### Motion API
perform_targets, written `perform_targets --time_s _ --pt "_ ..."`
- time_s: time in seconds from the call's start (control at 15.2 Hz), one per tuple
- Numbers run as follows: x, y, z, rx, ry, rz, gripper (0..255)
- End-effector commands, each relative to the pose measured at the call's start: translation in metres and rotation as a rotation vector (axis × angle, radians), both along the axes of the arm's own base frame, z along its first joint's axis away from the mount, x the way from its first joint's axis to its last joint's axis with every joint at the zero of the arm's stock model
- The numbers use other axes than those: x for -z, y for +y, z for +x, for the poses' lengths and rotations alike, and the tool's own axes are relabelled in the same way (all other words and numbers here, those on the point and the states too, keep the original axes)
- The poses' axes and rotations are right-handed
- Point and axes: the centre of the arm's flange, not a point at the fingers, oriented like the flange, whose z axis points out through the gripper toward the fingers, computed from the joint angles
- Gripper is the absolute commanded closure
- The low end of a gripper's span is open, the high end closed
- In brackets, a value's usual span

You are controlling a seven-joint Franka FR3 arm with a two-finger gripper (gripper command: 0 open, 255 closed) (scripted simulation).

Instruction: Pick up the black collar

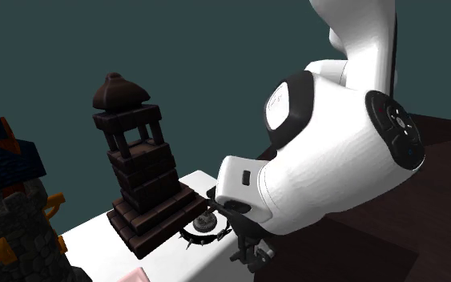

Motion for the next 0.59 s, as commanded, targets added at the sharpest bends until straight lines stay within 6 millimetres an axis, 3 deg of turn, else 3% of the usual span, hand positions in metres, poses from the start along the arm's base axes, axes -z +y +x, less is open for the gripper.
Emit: perform_targets --time_s 0.0,0.07,0.53 --pt "0.0029 0.0 0.0008 0.0 -0.001 0.0 0" --pt "0.0027 -0.0001 0.0011 0.0 -0.001 0.0 255" --pt "0.0062 -0.002 0.0065 0.0 -0.001 0.0 255"
